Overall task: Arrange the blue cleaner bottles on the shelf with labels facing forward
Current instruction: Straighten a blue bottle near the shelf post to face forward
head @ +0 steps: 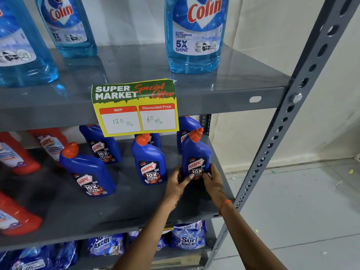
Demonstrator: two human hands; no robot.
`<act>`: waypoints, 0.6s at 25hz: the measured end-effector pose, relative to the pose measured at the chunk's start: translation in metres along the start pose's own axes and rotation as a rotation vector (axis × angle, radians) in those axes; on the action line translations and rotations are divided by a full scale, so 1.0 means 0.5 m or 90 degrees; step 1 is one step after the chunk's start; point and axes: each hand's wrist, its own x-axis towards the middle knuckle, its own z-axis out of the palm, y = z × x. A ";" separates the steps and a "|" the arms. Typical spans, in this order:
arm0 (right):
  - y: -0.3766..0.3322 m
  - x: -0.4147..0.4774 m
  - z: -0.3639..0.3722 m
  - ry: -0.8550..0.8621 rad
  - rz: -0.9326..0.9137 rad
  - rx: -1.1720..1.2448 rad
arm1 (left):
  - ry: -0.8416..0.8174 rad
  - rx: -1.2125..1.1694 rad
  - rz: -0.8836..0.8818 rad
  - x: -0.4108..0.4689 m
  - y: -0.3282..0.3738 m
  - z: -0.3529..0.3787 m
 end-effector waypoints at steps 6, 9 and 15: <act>0.002 -0.011 -0.007 0.013 0.002 -0.097 | -0.009 0.110 0.003 0.007 -0.012 -0.015; 0.004 -0.041 -0.013 0.011 0.029 -0.095 | -0.012 0.197 0.013 -0.012 -0.021 -0.018; 0.016 -0.125 -0.044 0.026 0.017 -0.100 | 0.010 0.225 0.054 -0.100 -0.038 -0.001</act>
